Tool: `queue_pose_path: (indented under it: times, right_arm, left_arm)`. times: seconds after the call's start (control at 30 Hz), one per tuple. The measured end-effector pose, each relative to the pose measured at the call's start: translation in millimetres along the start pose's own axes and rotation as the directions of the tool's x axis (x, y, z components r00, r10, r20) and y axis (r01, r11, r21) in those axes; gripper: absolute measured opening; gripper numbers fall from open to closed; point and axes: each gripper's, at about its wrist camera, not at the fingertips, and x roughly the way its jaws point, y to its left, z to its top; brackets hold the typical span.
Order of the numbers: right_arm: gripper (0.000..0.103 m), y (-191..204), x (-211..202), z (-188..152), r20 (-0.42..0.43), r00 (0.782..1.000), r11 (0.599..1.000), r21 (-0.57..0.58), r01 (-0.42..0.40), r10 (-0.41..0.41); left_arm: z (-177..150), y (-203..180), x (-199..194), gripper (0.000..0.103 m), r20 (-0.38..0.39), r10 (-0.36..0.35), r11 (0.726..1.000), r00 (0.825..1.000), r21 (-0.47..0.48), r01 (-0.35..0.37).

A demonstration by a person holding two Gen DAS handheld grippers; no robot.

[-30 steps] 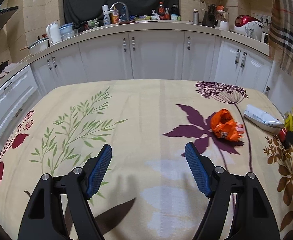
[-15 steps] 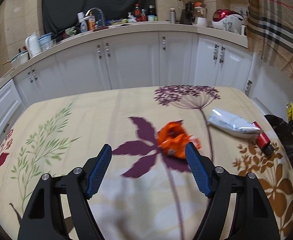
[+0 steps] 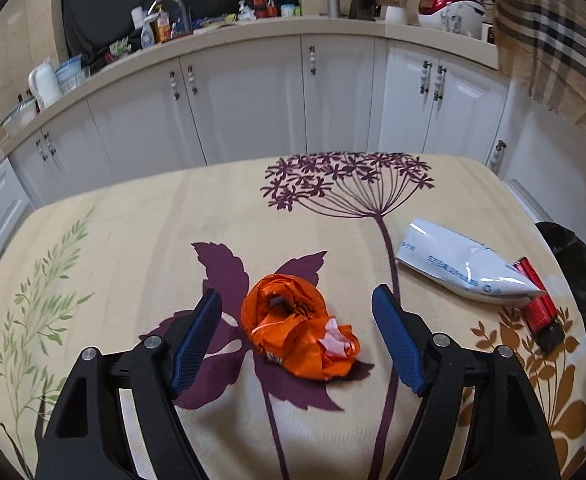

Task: Collect trash
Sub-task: 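Hold the yellow packet in the right gripper while the left gripper grasps the orange bag, then carry the yellow packet and orange bag over the bin and open both grippers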

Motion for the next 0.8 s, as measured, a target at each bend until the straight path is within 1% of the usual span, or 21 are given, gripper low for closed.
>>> queue_pose_path:
  times: [0.07,0.13,0.2,0.33,0.37,0.47,0.8]
  right_arm:
    - [0.024,-1.3,1.8,-0.7,-0.003,1.0,1.0,0.002,-0.001,0.001]
    - [0.024,-1.4,2.6,-1.8,-0.005,1.0,1.0,0.004,-0.002,0.002]
    - [0.024,-1.1,3.3,-2.6,-0.007,1.0,1.0,0.004,-0.002,0.002]
    - [0.024,0.3,3.2,-3.5,-0.01,1.0,1.0,0.003,-0.003,0.003]
    - [0.024,0.4,3.2,-3.2,-0.01,1.0,1.0,0.003,-0.003,0.003]
    - [0.024,0.9,2.5,-3.4,-0.009,1.0,1.0,0.002,-0.004,0.004]
    - [0.024,2.4,-2.8,-3.0,0.0,1.0,1.0,0.003,0.0,0.0]
  left_arm:
    - [0.8,1.0,4.5,0.075,-0.017,-0.009,1.0,1.0,-0.008,0.009]
    - [0.6,0.8,4.0,0.068,-0.019,-0.017,1.0,1.0,-0.007,0.017]
    - [-0.1,0.0,3.9,0.056,-0.022,-0.021,1.0,1.0,-0.003,0.021]
    - [0.1,-0.5,3.3,0.05,-0.023,-0.035,0.999,0.999,-0.004,0.035]
    - [-0.6,-0.6,3.0,0.043,-0.023,-0.042,0.999,0.999,-0.002,0.042]
    - [-0.8,-2.0,2.0,0.043,-0.022,-0.054,0.999,0.998,0.003,0.054]
    - [-2.5,-6.8,-11.4,0.042,0.022,-0.065,0.998,0.998,0.018,0.065]
